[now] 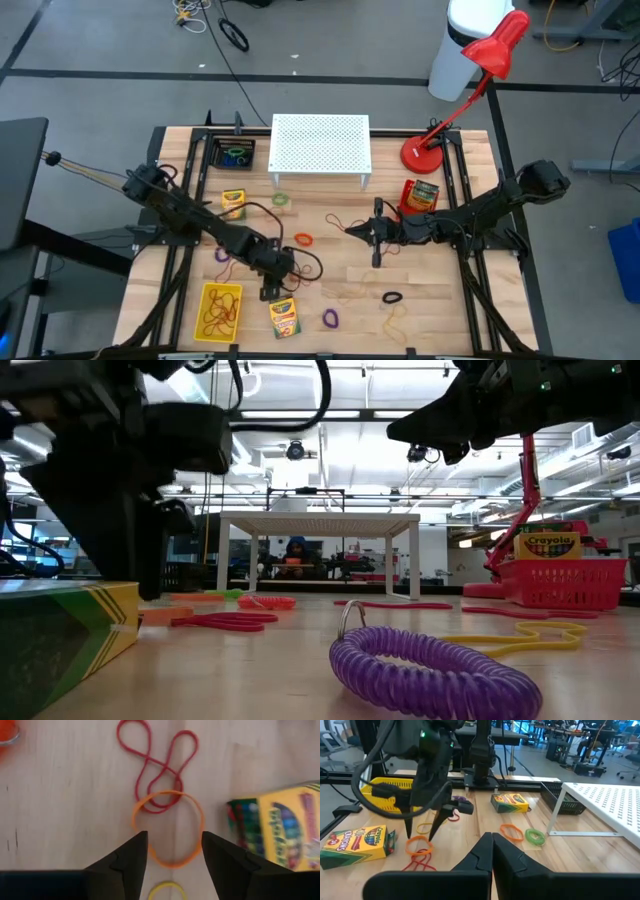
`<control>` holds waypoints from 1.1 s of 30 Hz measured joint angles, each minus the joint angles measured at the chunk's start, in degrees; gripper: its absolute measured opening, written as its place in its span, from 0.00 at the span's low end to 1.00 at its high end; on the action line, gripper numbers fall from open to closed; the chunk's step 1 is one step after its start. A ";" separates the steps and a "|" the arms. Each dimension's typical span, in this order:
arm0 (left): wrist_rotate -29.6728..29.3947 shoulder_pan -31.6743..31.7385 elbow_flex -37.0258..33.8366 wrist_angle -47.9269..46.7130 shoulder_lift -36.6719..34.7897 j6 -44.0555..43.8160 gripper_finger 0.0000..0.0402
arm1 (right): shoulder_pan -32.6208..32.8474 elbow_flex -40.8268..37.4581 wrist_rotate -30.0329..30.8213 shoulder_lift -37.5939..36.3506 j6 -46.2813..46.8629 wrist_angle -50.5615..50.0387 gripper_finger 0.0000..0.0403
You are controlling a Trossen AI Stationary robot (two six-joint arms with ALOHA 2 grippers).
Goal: Pick & Place Office Desk Supplies
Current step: Put the orange rubber band into the yellow bin
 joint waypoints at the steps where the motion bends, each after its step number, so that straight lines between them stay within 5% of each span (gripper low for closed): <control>1: -0.04 -0.12 0.00 0.30 0.45 -0.20 0.49 | 0.00 0.00 0.02 0.00 -0.02 -0.02 0.01; 12: -2.14 -0.25 0.12 2.62 2.54 0.60 0.45 | 0.00 0.02 0.11 0.00 -0.02 -0.04 0.01; 18: -1.88 -0.27 4.95 -5.19 2.54 0.72 0.44 | 0.00 0.02 0.11 0.00 -0.01 -0.03 0.01; 33: -3.12 2.46 7.27 -9.53 6.35 -2.25 0.52 | 0.00 0.02 -0.07 0.00 0.00 -0.04 0.01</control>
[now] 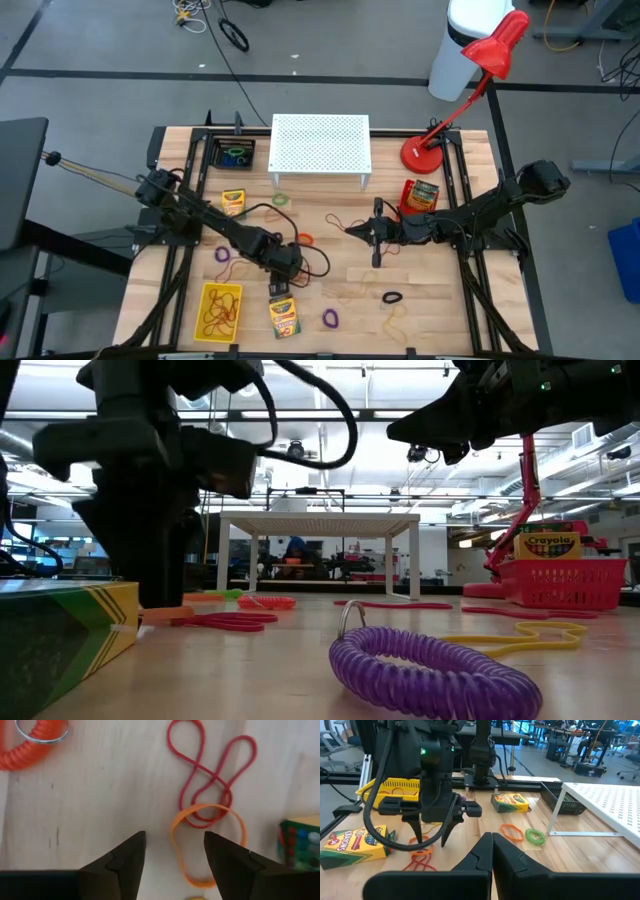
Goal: Pick & Place Office Desk Supplies
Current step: Put the orange rubber band into the yellow bin
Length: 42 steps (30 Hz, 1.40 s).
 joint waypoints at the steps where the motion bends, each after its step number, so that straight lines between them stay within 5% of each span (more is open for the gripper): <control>1: 0.00 -0.02 0.03 0.06 0.29 0.70 0.51 | 0.00 0.00 -0.01 0.00 0.00 0.01 0.01; 13: 2.80 -0.02 1.82 -3.93 -0.04 5.11 0.03 | 0.00 0.00 0.00 0.00 0.00 0.01 0.01; 20: 8.47 -0.03 6.77 -13.79 -7.03 5.65 0.01 | 0.00 0.00 -0.02 0.00 0.18 -0.01 0.01; 26: 22.51 -2.99 7.97 -20.80 -13.50 -2.61 0.01 | 0.01 0.00 -0.02 0.00 0.53 -0.08 0.01; 31: 28.33 -8.56 7.99 -24.16 -17.20 -13.09 0.01 | 0.00 0.00 -0.18 0.00 1.54 -0.24 0.01; 36: 28.18 -15.33 6.71 -26.59 -17.43 -20.03 0.01 | 0.01 0.02 -0.22 0.00 1.53 -0.18 0.01; 42: 20.43 -22.08 0.61 -25.74 -17.41 -27.10 0.02 | 0.02 0.02 -0.24 0.00 1.55 -0.11 0.01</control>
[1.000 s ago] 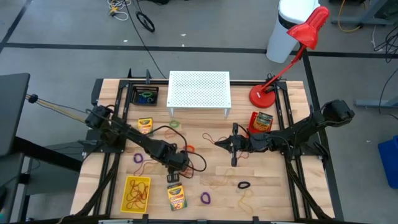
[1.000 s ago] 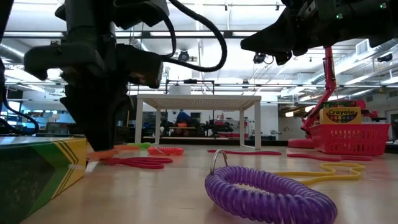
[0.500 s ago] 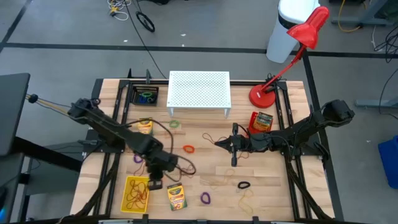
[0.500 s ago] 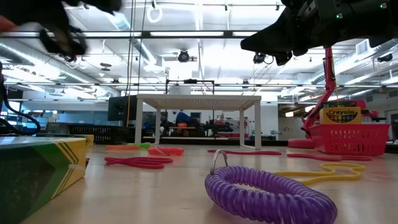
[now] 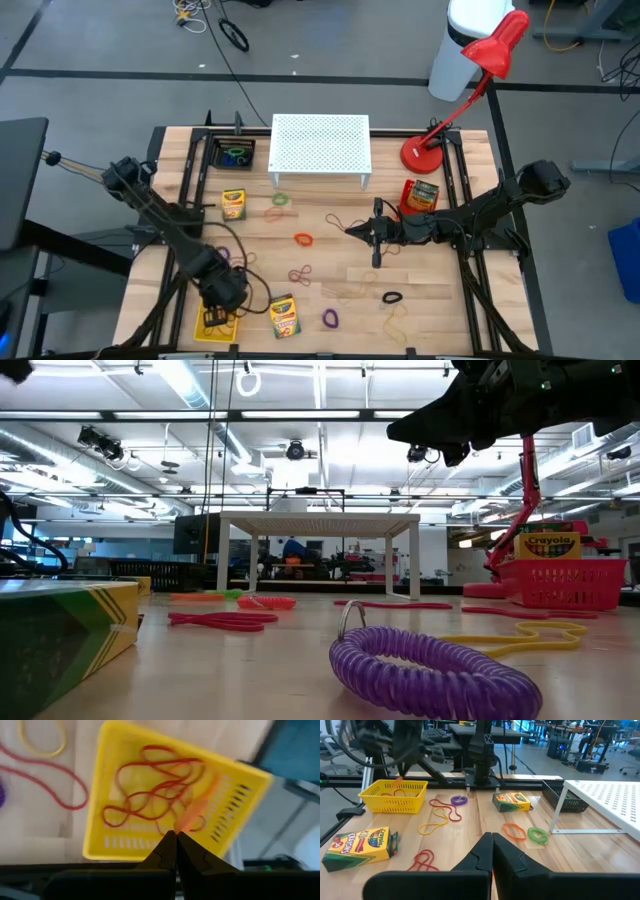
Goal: Pick & Place Office Desk Supplies
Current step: Put the orange rubber band into the yellow bin, then put the bottom purple spring rubber band into the black bin
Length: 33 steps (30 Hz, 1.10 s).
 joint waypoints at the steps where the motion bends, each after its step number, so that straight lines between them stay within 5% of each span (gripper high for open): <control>1: -0.76 -0.93 -1.02 1.09 0.00 -1.15 0.02 | 0.00 0.00 0.00 0.00 -0.02 0.02 0.01; 6: -2.89 -3.94 -5.45 12.30 0.00 -5.41 0.04 | 0.00 0.00 -0.01 0.00 0.26 0.02 0.01; 13: -3.50 -3.49 -5.24 13.69 0.02 -10.79 0.22 | -0.02 0.00 -0.02 0.00 0.48 0.02 0.01; 20: -2.39 -1.38 -1.22 13.69 0.02 -4.21 0.34 | -0.02 0.00 -0.02 0.00 0.68 0.02 0.01; 26: -12.67 2.57 -0.48 14.22 -1.46 8.79 0.27 | -0.02 0.00 0.00 0.00 0.64 0.02 0.01; 33: -19.96 8.23 -0.73 17.49 -2.27 26.71 0.03 | 0.00 0.00 2.35 0.00 -1.53 0.26 0.01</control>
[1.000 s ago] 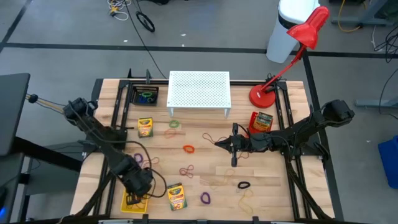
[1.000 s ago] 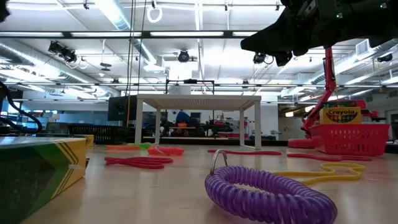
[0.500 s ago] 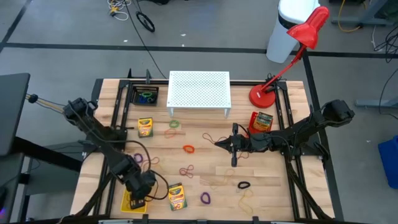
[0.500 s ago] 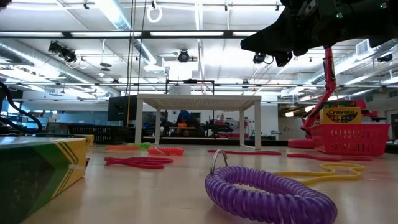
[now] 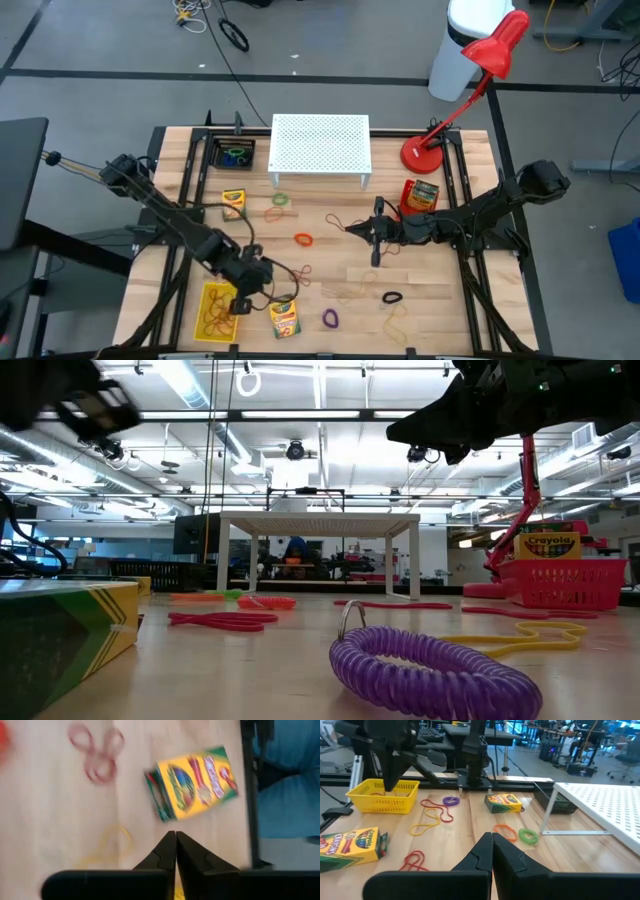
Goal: Pick & Place Office Desk Supplies
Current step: Put the bottom purple spring rubber band into the black bin
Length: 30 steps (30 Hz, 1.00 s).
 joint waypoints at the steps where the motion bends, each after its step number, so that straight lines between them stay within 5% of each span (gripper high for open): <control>1: -1.12 0.63 -0.01 0.78 0.00 2.27 0.02 | 0.00 -0.01 0.37 0.00 0.00 0.01 0.01; 8: -2.49 4.16 -10.69 22.63 -0.86 9.54 0.01 | 0.00 0.00 -0.86 0.00 2.53 -0.19 0.01; 19: -11.27 11.90 -37.43 95.12 2.05 26.17 0.03 | 0.00 0.02 -3.82 0.00 7.92 0.39 0.01; 25: -15.12 18.40 -39.51 96.69 2.40 24.61 0.03 | 0.00 0.02 2.69 0.00 4.93 3.04 0.01; 30: -14.50 21.27 -38.89 96.52 2.38 24.53 0.03 | 0.00 0.04 3.29 0.00 12.30 3.02 0.01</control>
